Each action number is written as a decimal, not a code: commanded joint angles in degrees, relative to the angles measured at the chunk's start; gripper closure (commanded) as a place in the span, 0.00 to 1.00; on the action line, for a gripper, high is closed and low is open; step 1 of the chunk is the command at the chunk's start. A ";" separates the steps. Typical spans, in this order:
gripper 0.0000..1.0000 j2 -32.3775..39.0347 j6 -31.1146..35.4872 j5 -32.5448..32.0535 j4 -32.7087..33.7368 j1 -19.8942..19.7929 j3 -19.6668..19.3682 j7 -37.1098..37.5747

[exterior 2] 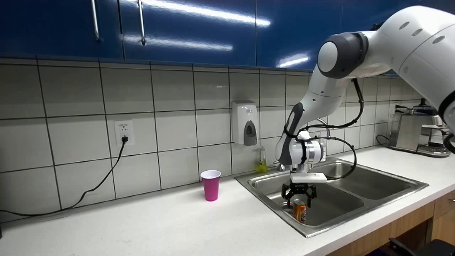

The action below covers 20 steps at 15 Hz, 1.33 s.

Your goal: Remove the can from the sink

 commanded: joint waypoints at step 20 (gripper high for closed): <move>0.42 4.80 -2.47 -4.35 6.73 0.27 -2.25 5.80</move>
